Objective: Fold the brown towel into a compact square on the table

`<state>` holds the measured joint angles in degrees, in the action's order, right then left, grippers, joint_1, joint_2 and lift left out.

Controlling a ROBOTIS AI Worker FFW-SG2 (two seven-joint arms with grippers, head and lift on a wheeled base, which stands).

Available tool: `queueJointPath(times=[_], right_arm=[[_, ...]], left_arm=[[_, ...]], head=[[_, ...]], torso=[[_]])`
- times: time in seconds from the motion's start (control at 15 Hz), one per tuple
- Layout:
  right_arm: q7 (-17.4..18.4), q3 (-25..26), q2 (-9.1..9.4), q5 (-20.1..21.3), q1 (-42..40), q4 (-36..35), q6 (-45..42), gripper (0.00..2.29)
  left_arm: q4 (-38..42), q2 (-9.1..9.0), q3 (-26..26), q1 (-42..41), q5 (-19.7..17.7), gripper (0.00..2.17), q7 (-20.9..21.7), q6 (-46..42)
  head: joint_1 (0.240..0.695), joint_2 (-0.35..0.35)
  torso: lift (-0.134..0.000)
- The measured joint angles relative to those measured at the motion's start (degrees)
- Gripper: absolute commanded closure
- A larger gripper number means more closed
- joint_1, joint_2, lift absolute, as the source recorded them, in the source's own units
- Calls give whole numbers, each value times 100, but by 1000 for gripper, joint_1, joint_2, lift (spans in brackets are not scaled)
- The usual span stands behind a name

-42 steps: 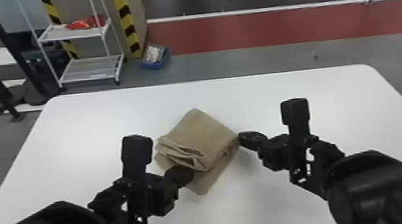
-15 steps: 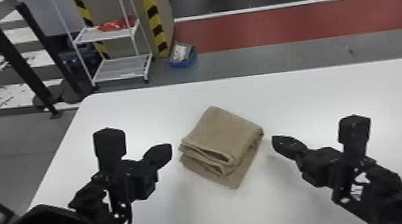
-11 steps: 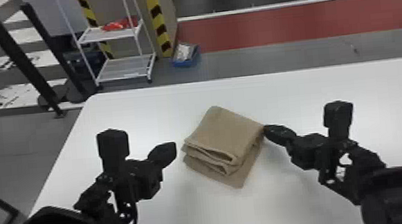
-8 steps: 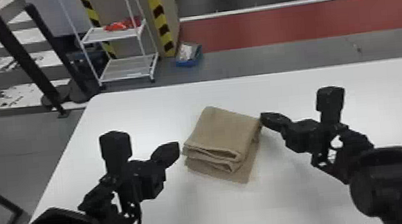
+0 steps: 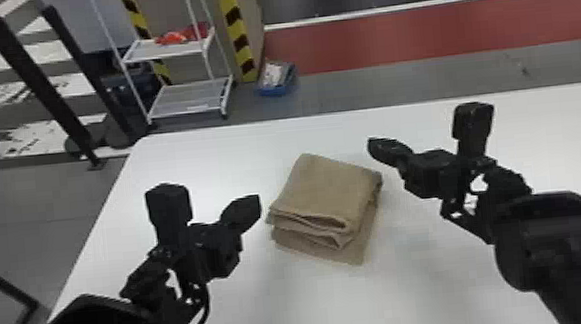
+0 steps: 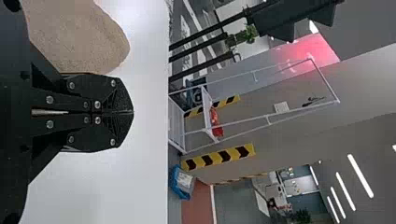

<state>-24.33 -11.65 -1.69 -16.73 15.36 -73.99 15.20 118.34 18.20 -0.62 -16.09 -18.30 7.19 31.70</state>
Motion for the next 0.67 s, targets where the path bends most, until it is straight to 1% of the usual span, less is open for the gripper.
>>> queueJointPath(times=[0.13, 0.27, 0.4, 0.47, 0.67], right_arm=[[-270, 178, -145, -142, -538, -793, 182, 2105], [-453, 464, -446, -588, -1042, -1493, 286, 2105], [-757, 779, -665, -1059, -1388, -1951, 306, 2105], [-861, 914, -731, -1258, -1518, -2143, 317, 2105], [-991, 1041, -887, -1467, -1657, -2375, 420, 2105]], left_arm=[[-229, 18, 41, 66, 81, 1912, 3, -279], [-470, 35, 105, 157, 175, 1912, 53, -355], [-788, 33, 257, 279, 292, 1912, 64, -412], [-953, 20, 343, 334, 355, 1912, 51, -485], [-1158, 8, 462, 398, 425, 1912, 33, -576]], head=[[695, 195], [695, 170], [695, 145], [695, 133], [695, 113]], torso=[[-128], [-128], [-128], [-128], [-128]])
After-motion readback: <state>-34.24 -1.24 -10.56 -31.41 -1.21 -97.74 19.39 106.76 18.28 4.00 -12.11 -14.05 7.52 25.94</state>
